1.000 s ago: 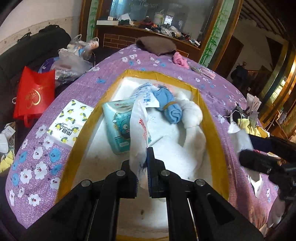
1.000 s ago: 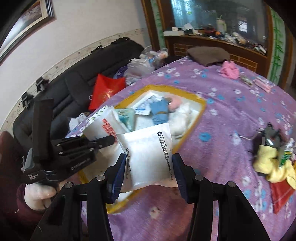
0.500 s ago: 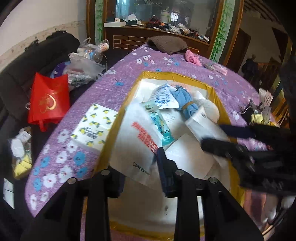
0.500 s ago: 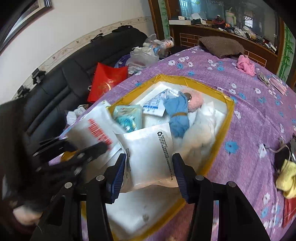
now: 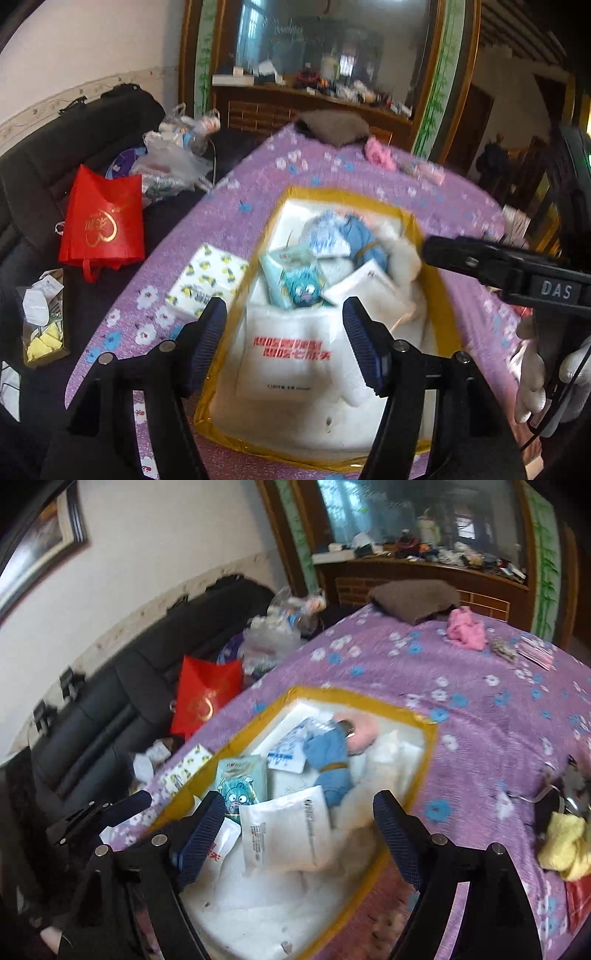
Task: Organize soft objects
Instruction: 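Move both tools back toward the remaining items on the table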
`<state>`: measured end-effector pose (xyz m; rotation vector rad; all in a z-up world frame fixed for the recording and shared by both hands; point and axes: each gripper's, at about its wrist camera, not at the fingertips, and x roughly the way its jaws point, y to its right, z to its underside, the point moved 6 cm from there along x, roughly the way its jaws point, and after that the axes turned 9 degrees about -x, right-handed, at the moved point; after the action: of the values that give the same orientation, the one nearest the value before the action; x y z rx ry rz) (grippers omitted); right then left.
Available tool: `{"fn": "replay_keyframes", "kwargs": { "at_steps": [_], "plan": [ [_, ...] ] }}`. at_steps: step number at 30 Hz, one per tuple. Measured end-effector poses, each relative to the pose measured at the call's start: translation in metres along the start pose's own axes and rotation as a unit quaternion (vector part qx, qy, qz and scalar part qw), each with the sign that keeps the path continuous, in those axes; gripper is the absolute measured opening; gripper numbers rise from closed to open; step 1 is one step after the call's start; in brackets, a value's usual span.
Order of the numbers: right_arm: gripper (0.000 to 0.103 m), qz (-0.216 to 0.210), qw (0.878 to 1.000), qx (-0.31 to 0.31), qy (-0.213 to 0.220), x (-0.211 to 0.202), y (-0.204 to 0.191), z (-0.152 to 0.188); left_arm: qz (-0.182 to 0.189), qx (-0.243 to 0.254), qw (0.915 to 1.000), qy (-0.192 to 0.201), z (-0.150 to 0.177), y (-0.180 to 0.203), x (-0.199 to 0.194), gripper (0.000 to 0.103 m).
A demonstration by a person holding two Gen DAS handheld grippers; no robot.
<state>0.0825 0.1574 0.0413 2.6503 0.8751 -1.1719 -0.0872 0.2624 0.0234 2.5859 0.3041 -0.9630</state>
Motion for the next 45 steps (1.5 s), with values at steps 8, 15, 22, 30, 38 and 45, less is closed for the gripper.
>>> {"fn": "replay_keyframes", "kwargs": {
  "at_steps": [8, 15, 22, 30, 38, 45],
  "plan": [
    [0.083, 0.034, 0.997, 0.063, 0.021, -0.081, 0.065, 0.068, 0.047, 0.010, 0.9987, 0.018, -0.003, 0.030, -0.019, 0.066],
    [0.083, 0.120, 0.980, 0.153, 0.038, -0.162, 0.158, 0.142, 0.070, 0.070, 0.9951, 0.000, 0.013, 0.084, -0.025, 0.066],
    [0.084, 0.164, 0.957, 0.225, 0.080, -0.221, 0.231, 0.172, 0.090, 0.111, 0.9893, -0.033, 0.032, 0.137, -0.020, 0.066],
    [0.085, 0.165, 0.952, 0.249, 0.071, -0.188, 0.301, 0.141, 0.100, 0.136, 0.9844, -0.052, 0.048, 0.170, -0.020, 0.066],
    [0.085, 0.042, 0.968, 0.246, 0.020, -0.119, 0.305, 0.121, 0.095, 0.135, 0.9850, -0.051, 0.047, 0.172, -0.019, 0.066],
    [0.088, -0.101, 0.973, 0.200, 0.052, -0.144, 0.243, 0.109, 0.107, 0.128, 0.9835, -0.069, 0.050, 0.176, -0.002, 0.066]
  ]
}}
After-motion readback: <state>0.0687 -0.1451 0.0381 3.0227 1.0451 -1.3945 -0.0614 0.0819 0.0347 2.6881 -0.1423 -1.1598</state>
